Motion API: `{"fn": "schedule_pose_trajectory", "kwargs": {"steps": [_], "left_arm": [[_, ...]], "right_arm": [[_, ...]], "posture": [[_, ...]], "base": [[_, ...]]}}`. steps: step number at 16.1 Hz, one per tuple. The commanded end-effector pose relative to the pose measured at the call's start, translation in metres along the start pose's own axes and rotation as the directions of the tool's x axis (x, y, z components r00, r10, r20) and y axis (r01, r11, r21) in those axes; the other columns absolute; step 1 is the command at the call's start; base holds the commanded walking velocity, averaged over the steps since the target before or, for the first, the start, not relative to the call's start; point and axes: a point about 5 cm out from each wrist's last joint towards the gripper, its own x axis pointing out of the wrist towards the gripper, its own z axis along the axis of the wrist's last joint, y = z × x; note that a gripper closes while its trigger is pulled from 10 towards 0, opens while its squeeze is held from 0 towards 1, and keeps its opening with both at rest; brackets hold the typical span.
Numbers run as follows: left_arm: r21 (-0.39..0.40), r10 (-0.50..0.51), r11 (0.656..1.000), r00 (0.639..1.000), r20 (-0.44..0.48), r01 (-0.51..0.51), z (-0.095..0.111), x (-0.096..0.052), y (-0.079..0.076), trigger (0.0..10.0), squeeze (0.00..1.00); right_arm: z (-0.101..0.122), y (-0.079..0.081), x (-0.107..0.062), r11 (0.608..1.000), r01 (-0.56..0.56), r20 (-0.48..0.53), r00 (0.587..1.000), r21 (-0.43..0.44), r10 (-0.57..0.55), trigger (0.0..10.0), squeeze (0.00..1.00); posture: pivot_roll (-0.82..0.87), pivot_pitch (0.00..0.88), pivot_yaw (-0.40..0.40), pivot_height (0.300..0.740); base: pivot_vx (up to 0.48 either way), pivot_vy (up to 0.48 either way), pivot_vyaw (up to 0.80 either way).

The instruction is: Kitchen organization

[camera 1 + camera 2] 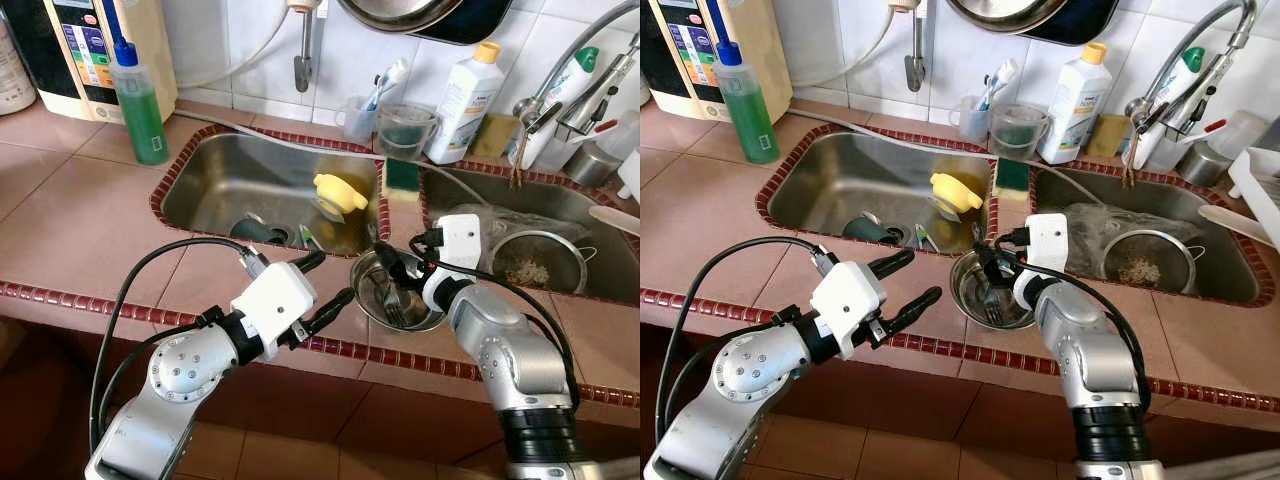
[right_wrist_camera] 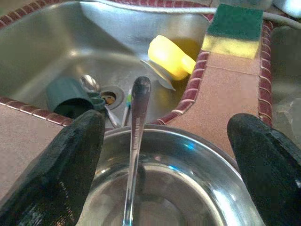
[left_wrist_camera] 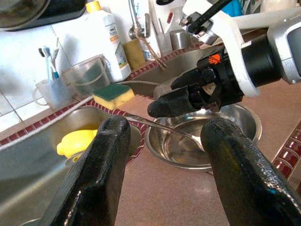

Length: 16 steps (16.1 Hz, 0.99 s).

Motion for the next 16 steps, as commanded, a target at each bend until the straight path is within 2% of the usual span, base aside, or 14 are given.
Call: {"fn": "schedule_pose_trajectory", "kwargs": {"steps": [1,3,4,8,11,13,14,15,16], "left_arm": [[0.012,0.003,1.000,1.000,0.019,-0.003,0.006,0.001,0.000,10.0,0.00],[0.012,0.003,1.000,1.000,0.021,-0.003,0.006,0.002,0.000,10.0,0.00],[0.012,0.004,1.000,1.000,0.023,-0.005,0.007,0.003,0.000,10.0,0.00],[0.012,0.008,1.000,1.000,0.025,-0.008,0.007,0.004,0.000,10.0,0.00],[0.011,0.018,1.000,1.000,0.024,-0.018,0.007,0.005,0.000,10.0,0.00],[0.010,0.020,1.000,1.000,0.024,-0.020,0.007,0.005,0.000,10.0,0.00],[0.010,0.021,1.000,0.999,0.024,-0.022,0.007,0.005,0.000,10.0,0.00],[0.007,0.026,1.000,0.999,0.024,-0.026,0.007,0.006,-0.001,10.0,0.00],[0.007,0.027,1.000,0.999,0.024,-0.027,0.007,0.006,-0.001,10.0,0.00]], "right_arm": [[0.004,-0.002,-0.003,0.999,0.022,-0.013,1.000,-0.026,-0.022,10.0,0.00],[0.002,-0.002,-0.004,0.999,0.029,-0.031,0.999,-0.033,-0.030,10.0,0.00],[-0.003,0.000,-0.005,0.999,0.042,-0.080,0.996,-0.026,-0.044,10.0,0.00],[-0.019,0.004,-0.004,0.998,0.029,-0.119,0.992,-0.053,-0.035,10.0,0.00],[-0.030,0.007,-0.004,0.999,0.024,-0.150,0.988,-0.037,-0.029,10.0,0.00],[-0.029,0.007,-0.003,0.999,0.029,-0.144,0.989,-0.025,-0.032,10.0,0.00],[-0.028,0.006,-0.002,0.999,0.031,-0.143,0.989,-0.021,-0.034,9.8,0.00],[-0.025,0.003,0.000,0.999,0.043,-0.132,0.990,-0.011,-0.044,8.8,0.00],[-0.025,0.003,0.001,0.999,0.043,-0.127,0.991,-0.009,-0.044,8.5,0.00]], "posture": [[0.05,0.072,-0.108,0.740],[0.05,0.069,-0.110,0.740],[0.05,0.066,-0.112,0.740],[0.05,0.064,-0.116,0.740],[0.05,0.066,-0.119,0.740],[0.05,0.070,-0.120,0.740],[0.05,0.071,-0.119,0.740],[0.05,0.076,-0.119,0.740],[0.04,0.078,-0.119,0.740]], "base": [[0.000,0.000,0.00],[0.000,0.000,0.00],[0.000,0.000,0.00],[0.000,0.000,0.00],[0.000,0.000,0.00],[0.000,0.000,0.00],[0.000,0.000,0.00],[0.000,0.000,0.00],[0.000,0.000,0.00]]}}
